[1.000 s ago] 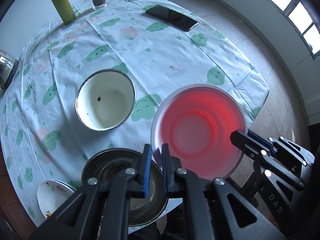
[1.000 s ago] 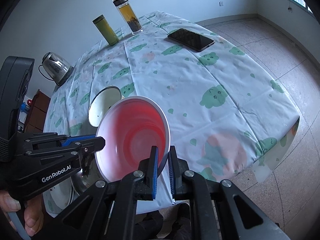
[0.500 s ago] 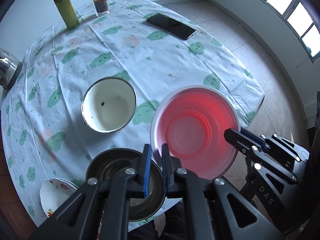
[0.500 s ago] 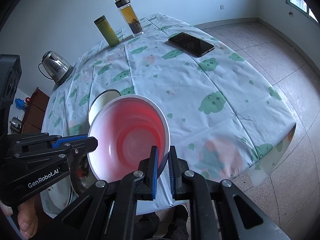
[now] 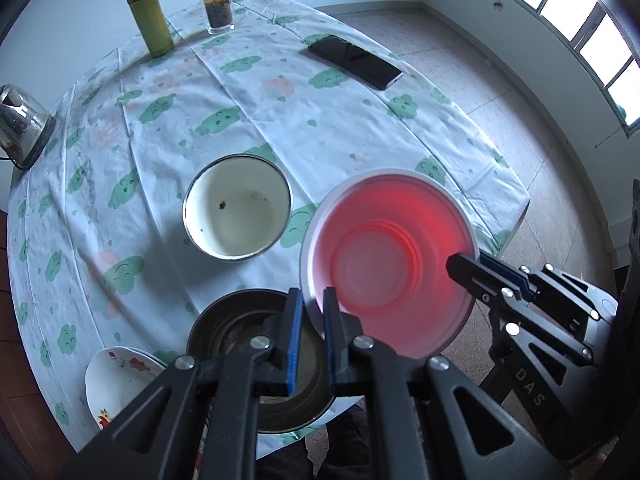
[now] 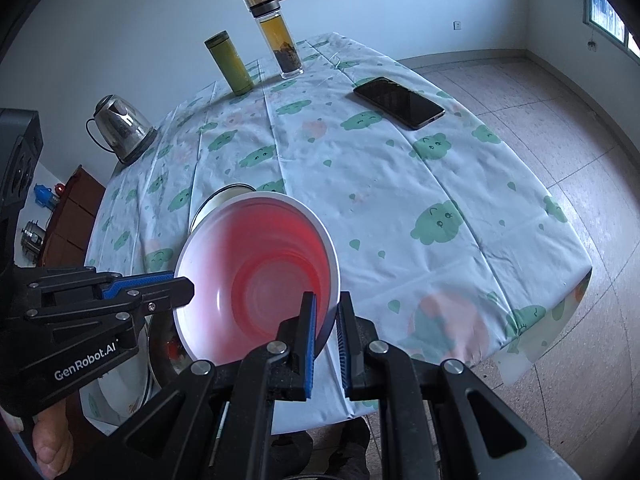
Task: Organize plates and bowls
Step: 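Lift the pink plastic bowl with both tools, then carry the pink bowl over the stainless steel bowl and lower it in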
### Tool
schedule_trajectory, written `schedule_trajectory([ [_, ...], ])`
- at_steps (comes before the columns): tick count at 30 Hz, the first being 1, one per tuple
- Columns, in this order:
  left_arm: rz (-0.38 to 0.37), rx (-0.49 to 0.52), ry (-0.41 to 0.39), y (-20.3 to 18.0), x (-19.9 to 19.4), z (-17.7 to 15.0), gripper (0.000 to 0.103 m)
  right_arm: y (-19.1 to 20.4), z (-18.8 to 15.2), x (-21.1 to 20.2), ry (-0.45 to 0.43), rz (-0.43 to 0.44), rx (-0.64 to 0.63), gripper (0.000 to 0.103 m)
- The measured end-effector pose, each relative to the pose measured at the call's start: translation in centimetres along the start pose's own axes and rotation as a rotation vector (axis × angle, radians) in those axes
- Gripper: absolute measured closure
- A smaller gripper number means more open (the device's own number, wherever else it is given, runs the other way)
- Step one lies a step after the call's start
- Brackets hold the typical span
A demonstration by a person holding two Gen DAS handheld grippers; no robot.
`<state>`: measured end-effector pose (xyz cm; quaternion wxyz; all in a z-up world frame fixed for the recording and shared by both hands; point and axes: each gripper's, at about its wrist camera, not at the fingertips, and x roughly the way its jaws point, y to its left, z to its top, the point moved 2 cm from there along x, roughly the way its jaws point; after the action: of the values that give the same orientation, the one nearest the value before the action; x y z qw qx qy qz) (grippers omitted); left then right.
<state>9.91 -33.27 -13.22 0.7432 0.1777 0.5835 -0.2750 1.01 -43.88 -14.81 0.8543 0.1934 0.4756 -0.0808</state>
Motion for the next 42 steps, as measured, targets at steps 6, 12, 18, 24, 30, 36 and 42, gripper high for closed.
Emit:
schedule_trajectory([
  [6, 0.003, -0.019, -0.004, 0.8, -0.3, -0.2, 0.096, 0.8, 0.0, 0.1, 0.007, 0.007, -0.016, 0.092],
  [12, 0.006, -0.036, -0.004, 1.6, -0.5, -0.6, 0.096, 1.6, 0.0, -0.1, 0.004, 0.023, -0.031, 0.092],
  [18, 0.007, -0.059, -0.007, 2.5, -0.7, -1.1, 0.096, 2.6, 0.0, -0.1, 0.009, 0.034, -0.049, 0.092],
  [24, 0.008, -0.084, -0.003, 3.5, -0.8, -1.7, 0.096, 3.7, -0.1, 0.0, 0.014, 0.048, -0.072, 0.092],
  [30, 0.014, -0.110, 0.000, 4.7, -0.9, -2.2, 0.096, 4.8, -0.1, 0.2, 0.020, 0.066, -0.095, 0.092],
  [36, 0.019, -0.138, 0.011, 6.1, -1.0, -3.2, 0.096, 6.2, -0.2, 0.4, 0.028, 0.086, -0.122, 0.092],
  [42, 0.027, -0.164, 0.017, 7.1, -1.1, -4.0, 0.096, 7.4, -0.7, 1.0, 0.048, 0.099, -0.149, 0.092],
])
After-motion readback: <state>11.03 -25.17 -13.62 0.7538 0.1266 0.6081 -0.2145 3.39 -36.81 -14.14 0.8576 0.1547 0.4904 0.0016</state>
